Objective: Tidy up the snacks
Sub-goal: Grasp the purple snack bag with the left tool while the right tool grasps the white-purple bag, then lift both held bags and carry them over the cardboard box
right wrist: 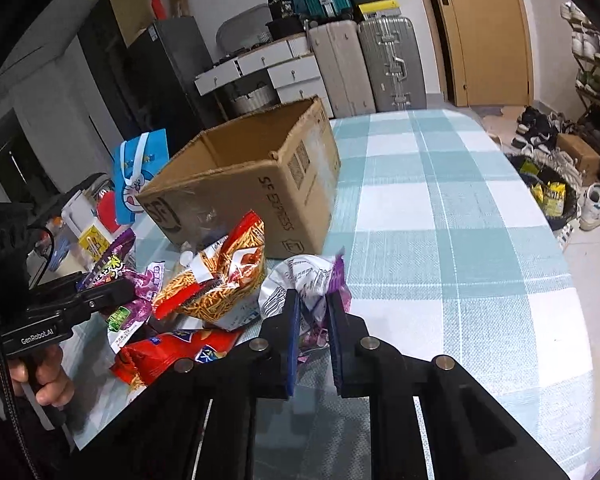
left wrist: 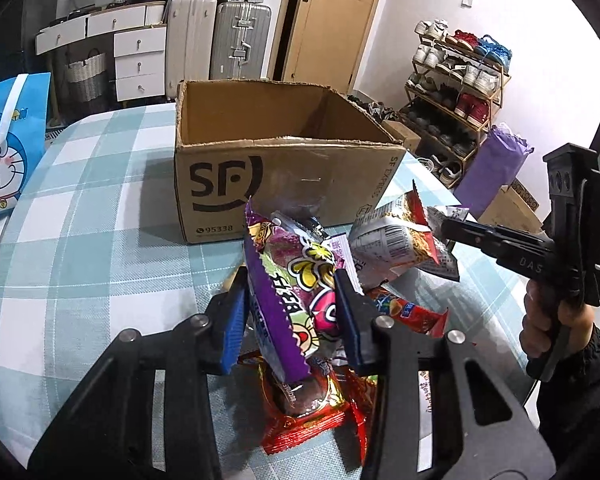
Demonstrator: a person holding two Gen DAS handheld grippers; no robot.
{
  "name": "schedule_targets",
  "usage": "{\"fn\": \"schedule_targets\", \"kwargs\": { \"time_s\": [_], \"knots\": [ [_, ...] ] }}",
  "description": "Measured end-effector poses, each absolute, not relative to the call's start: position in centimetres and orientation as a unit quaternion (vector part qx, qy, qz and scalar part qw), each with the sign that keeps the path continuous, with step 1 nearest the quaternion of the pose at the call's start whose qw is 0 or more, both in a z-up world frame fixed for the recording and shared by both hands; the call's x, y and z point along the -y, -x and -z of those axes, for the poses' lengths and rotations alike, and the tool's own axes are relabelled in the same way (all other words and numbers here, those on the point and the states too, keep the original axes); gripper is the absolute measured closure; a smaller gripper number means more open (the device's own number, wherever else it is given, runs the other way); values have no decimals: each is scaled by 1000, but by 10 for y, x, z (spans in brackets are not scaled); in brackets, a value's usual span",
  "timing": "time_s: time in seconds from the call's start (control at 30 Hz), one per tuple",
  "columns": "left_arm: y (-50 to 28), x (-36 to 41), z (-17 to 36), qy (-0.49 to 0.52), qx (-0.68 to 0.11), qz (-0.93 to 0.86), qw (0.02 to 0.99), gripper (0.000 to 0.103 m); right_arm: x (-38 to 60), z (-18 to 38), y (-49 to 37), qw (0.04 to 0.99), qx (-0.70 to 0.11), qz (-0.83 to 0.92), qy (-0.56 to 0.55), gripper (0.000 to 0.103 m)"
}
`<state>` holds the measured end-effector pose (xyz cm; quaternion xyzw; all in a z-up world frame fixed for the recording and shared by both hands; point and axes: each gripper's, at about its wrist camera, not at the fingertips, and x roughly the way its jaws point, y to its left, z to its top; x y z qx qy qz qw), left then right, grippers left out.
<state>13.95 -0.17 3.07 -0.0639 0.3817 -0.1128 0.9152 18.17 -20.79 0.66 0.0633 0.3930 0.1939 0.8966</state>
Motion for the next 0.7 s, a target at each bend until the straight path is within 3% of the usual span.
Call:
{"fn": "schedule_targets", "kwargs": {
  "time_s": [0.33, 0.5, 0.7],
  "knots": [
    [-136, 0, -33, 63, -380, 108, 916, 66, 208, -8, -182, 886, -410, -205, -65, 92],
    [-138, 1, -32, 63, -382, 109, 916, 66, 202, 3, -184, 878, -427, -209, -64, 57],
    [-139, 1, -31, 64, -383, 105, 915, 66, 186, 14, -188, 877, -436, -196, -51, 52]
  ]
}}
